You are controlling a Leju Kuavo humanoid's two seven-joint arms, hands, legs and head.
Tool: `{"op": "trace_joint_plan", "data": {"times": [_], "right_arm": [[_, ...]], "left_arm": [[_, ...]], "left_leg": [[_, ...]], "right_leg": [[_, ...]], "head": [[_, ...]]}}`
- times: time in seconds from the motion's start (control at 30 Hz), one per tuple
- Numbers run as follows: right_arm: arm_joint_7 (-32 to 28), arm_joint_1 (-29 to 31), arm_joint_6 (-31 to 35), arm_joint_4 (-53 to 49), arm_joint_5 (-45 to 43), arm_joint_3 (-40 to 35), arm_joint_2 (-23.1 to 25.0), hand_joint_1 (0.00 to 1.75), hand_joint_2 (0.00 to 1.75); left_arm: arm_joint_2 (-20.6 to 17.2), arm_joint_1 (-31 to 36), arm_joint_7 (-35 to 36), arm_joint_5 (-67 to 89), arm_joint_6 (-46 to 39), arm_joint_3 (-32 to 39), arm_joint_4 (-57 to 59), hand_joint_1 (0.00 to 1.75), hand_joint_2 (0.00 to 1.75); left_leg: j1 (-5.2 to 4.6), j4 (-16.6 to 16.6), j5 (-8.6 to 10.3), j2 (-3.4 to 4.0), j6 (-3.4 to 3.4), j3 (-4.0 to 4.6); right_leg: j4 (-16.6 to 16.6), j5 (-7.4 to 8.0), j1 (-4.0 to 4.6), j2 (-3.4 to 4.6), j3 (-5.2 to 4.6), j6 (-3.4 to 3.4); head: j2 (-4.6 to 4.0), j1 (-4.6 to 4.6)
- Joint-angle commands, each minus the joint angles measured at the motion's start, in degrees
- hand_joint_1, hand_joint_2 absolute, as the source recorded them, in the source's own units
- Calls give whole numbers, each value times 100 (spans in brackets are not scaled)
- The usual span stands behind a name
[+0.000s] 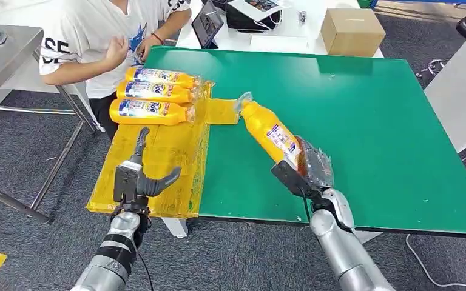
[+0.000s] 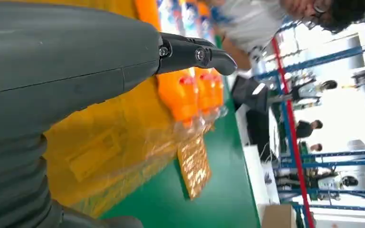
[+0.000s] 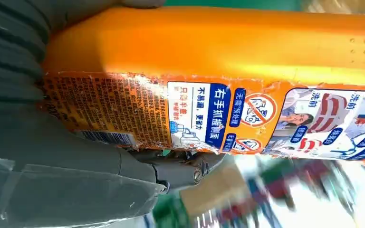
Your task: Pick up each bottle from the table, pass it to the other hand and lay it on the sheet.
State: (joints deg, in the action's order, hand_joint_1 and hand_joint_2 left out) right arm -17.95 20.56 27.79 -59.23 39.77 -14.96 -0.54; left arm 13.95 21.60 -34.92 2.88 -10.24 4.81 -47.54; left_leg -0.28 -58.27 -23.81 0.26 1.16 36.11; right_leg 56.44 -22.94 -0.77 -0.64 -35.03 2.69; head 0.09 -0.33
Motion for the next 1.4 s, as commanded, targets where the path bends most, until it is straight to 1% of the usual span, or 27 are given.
{"op": "trace_joint_plan", "data": {"times": [0.03,0.07,0.1,0.13,0.2,0.27,0.3,0.47,0.53,0.57,0.63,0.67,0.7,0.73,0.77,0.8,0.83,0.93,0.97,1.0,1.03,1.07,1.13,1.2,1.23,1.27,1.4], "right_arm": [[-1054,-678,1221,-2012,-186,983,639,171,175],[-1136,-696,1221,-2004,-220,970,624,171,175],[-1230,-696,1148,-1783,-184,866,548,161,175],[-1373,-692,1084,-1611,-252,821,542,154,175],[-1705,-708,972,-1225,-289,696,569,150,175],[-1869,-780,1032,-1085,-269,621,645,152,175],[-1886,-785,1050,-1066,-269,612,662,152,175],[-1882,-756,1038,-1066,-268,612,653,152,175],[-1882,-756,1038,-1066,-268,612,653,152,175],[-1881,-743,1031,-1069,-266,615,642,152,175],[-1907,-804,845,-1074,-313,539,651,157,175],[-1978,-882,800,-1042,-305,466,701,166,175],[-2076,-974,813,-958,-239,347,775,164,175],[-2194,-1049,742,-858,-373,263,891,164,175],[-2205,-1084,789,-759,-292,99,952,173,175],[-2205,-1096,837,-549,-317,-60,1057,173,175],[-2205,-1066,758,-334,-361,-264,1056,175,175],[-2205,-1001,766,311,-374,-665,1169,175,175],[-2205,-999,706,435,-467,-779,1199,175,175],[-2205,-947,726,657,-478,-918,1205,175,175],[-2205,-936,717,768,-584,-1023,1235,175,175],[-2205,-866,525,1072,-602,-1137,1296,171,175],[-2205,-785,557,1381,-643,-1363,1386,175,175],[-2205,-703,526,1626,-698,-1496,1440,171,175],[-2205,-673,502,1709,-694,-1530,1452,175,175],[-2205,-657,441,1770,-720,-1562,1470,175,175],[-2205,-586,314,2139,-659,-1708,1566,171,175]], "left_arm": [[53,56,713,-1380,1579,-479,0,0,175],[39,70,781,-1521,1733,-543,6,0,175],[12,94,929,-1851,2184,-679,0,0,175],[-20,96,954,-1958,2329,-791,-28,0,175],[-64,82,1077,-2230,2678,-1011,-106,0,175],[-69,73,1086,-2253,2711,-1114,-152,0,175],[-66,70,1086,-2254,2707,-1123,-159,0,175],[-81,66,1086,-2263,2714,-1118,-161,0,175],[-81,66,1086,-2263,2714,-1118,-161,0,175],[-85,58,1086,-2266,2717,-1118,-158,0,175],[-109,53,1119,-2361,2894,-1204,-177,0,175],[-112,46,1173,-2457,3009,-1273,-187,0,175],[-106,38,1183,-2471,3030,-1349,-199,0,175],[-101,28,1217,-2572,3145,-1404,-205,0,175],[-93,38,1226,-2590,3144,-1454,-200,0,175],[-69,69,1286,-2693,3193,-1505,-157,0,175],[-75,82,1303,-2780,3237,-1559,-126,0,175],[-99,145,1300,-2924,3353,-1697,-27,0,175],[-103,152,1302,-2986,3443,-1737,-15,0,175],[-118,156,1322,-3045,3477,-1769,-1,0,175],[-129,152,1325,-3064,3519,-1824,-20,0,175],[-149,144,1357,-3043,3564,-1918,-35,0,175],[-154,128,1370,-3129,3667,-2003,-64,0,175],[-179,124,1415,-3201,3764,-2105,-97,0,175],[-193,126,1437,-3237,3817,-2141,-99,0,175],[-203,125,1450,-3255,3857,-2183,-102,0,175],[-210,138,1464,-3329,3937,-2299,-70,0,175]], "left_leg": [[2,-4,-14,-3,-10,-13],[6,-6,-22,-13,-13,-25],[6,-2,-10,-15,-8,-11],[8,0,-13,-15,-9,-21],[7,4,-6,-4,-6,-10],[12,4,-14,-2,-9,-28],[10,4,-9,-2,-8,-13],[8,6,-12,5,-11,-20],[4,5,-6,4,-6,-2],[6,7,-11,6,-10,-16],[7,4,-16,5,-10,-23],[5,5,-9,5,-7,-11],[7,7,-13,7,-10,-20],[8,7,-11,2,-9,-17],[6,9,-9,2,-8,-16],[9,11,-15,6,-12,-30],[11,8,-12,12,-11,-18],[10,9,-11,13,-10,-13],[14,12,-17,16,-15,-31],[10,9,-9,12,-9,-11],[16,13,-17,15,-15,-37],[13,11,-10,13,-10,-16],[12,11,-9,18,-8,-10],[13,10,-14,19,-11,-22],[10,9,-7,15,-7,-1],[11,12,-15,19,-11,-23],[14,10,-13,10,-11,-19]], "right_leg": [[9,-16,2,2,10,-11],[11,-26,5,-6,23,-14],[3,-15,5,-11,12,-9],[-1,-17,7,-9,23,-10],[-5,-7,7,0,10,-7],[-9,-11,10,4,30,-12],[-7,-7,9,2,13,-10],[-7,-9,7,10,19,-12],[-4,-4,3,8,0,-7],[-5,-8,5,12,13,-10],[-4,-13,5,11,22,-11],[-3,-7,3,9,9,-8],[-6,-10,6,12,18,-10],[-8,-10,7,6,18,-10],[-8,-8,5,6,15,-10],[-10,-12,7,12,28,-14],[-9,-7,10,17,16,-12],[-8,-5,10,18,10,-11],[-11,-9,13,23,25,-16],[-9,-5,9,12,7,-10],[-14,-12,15,19,32,-18],[-11,-6,12,15,11,-12],[-9,-5,11,18,5,-10],[-8,-9,11,22,16,-13],[-6,-4,9,15,-3,-9],[-7,-11,10,23,17,-14],[-9,-11,12,14,18,-14]], "head": [[0,-2],[0,0],[0,-2],[0,0],[0,0],[0,0],[0,2],[0,0],[0,0],[0,-2],[0,0],[0,0],[0,0],[0,0],[0,0],[0,2],[0,0],[0,-2],[0,0],[0,0],[0,0],[0,0],[0,0],[0,2],[0,0],[0,0],[0,2]]}}
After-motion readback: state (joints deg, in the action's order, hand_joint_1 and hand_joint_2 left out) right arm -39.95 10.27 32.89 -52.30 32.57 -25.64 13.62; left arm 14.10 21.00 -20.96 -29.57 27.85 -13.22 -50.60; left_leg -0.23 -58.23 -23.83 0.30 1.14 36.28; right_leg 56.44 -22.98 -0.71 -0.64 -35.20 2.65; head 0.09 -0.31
